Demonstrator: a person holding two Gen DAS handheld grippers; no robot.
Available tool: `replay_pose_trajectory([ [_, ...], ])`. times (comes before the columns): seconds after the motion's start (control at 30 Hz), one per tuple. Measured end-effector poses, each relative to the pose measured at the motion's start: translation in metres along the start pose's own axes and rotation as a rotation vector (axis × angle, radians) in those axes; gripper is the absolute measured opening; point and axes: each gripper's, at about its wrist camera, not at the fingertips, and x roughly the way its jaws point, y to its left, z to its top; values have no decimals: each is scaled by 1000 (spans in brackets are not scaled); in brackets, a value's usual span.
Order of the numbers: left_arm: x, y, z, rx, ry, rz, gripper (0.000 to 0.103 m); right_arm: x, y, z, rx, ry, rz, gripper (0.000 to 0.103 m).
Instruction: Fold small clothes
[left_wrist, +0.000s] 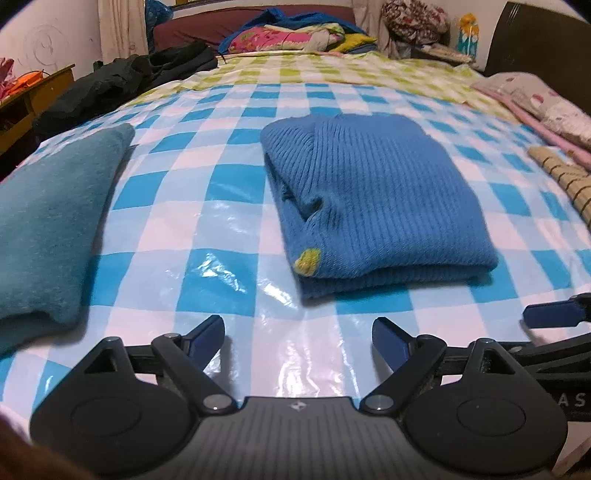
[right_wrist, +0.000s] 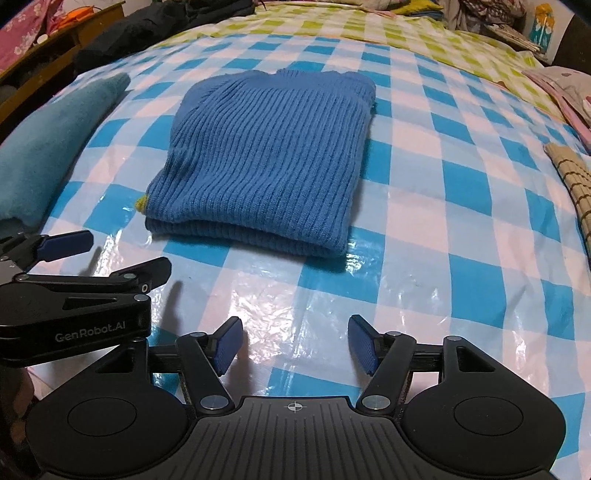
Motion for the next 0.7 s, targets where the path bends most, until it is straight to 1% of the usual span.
replay_pose_trajectory([
  [0.17, 0, -3, -1, 17, 27, 31, 93, 2, 1, -2, -18, 1, -29, 64],
  [0.33, 0, -1, -3, -16, 48, 2, 94, 1, 1, -5, -34, -2, -46, 64],
  [0.7, -1, -2, -2, -17, 72, 3, 94, 0, 0, -7, -26, 8, -29, 65],
])
